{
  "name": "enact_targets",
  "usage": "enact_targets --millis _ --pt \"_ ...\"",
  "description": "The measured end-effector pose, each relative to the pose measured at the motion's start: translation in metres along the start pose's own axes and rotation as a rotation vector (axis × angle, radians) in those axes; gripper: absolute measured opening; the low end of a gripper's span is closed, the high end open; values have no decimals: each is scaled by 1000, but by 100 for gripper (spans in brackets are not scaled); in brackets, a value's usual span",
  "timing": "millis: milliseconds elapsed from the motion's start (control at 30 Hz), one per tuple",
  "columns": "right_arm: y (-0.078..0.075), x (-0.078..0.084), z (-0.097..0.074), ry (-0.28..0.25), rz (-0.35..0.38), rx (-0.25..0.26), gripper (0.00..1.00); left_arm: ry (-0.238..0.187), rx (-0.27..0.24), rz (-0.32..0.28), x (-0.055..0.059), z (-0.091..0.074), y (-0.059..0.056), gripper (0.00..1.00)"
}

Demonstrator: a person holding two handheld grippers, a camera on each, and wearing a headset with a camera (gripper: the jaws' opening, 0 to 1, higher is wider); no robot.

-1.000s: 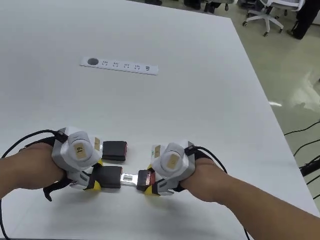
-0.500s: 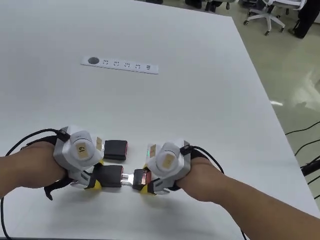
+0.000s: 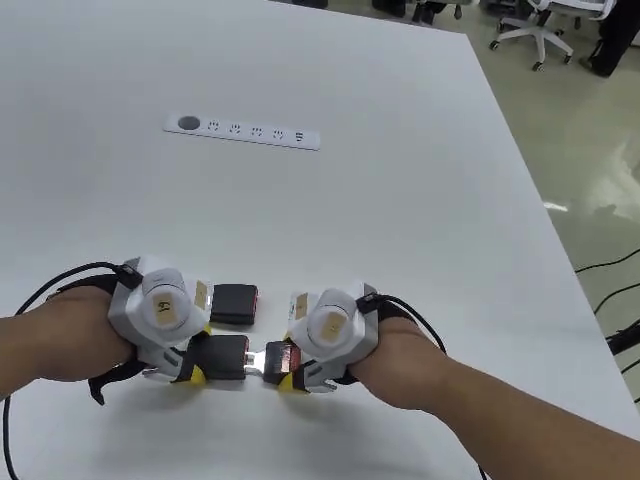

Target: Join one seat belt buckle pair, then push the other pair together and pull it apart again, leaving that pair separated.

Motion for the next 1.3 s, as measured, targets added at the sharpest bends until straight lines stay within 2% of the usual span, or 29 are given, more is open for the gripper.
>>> enact_targets --millis 133,300,533,733,767,1100,1133,1167,1300 --pt "2 -2 0 -6 8 6 30 -8 5 9 2 1 2 32" --pt "1 -3 1 2 -7 1 30 5 14 32 -2 0 2 32" --pt "2 -8 2 43 -53 7 30 5 21 46 -1 2 4 32" --pt "2 -7 1 35 -31 7 30 12 20 41 0 3 6 32" --pt "3 -9 3 17 -19 4 30 12 19 40 0 4 6 32" --pt "2 -15 5 7 -12 6 30 12 15 43 -3 2 3 32" --pt "1 -12 8 30 12 17 30 14 13 39 -3 2 2 32" --pt "0 -12 11 22 -9 14 30 14 11 43 -3 3 2 32" --pt "-1 -11 14 18 1 16 30 19 11 45 -3 3 2 32"
Point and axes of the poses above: the centre of the closed fingertips' face, and the gripper's own axes: z roughly forward along the fingers, y roughly to its left, x roughly out of its underside, the point moved 8 cm from there along -z, roughly backward along the fingers, and after that the axes turned 7 degrees about y, right-handed, at the moved point
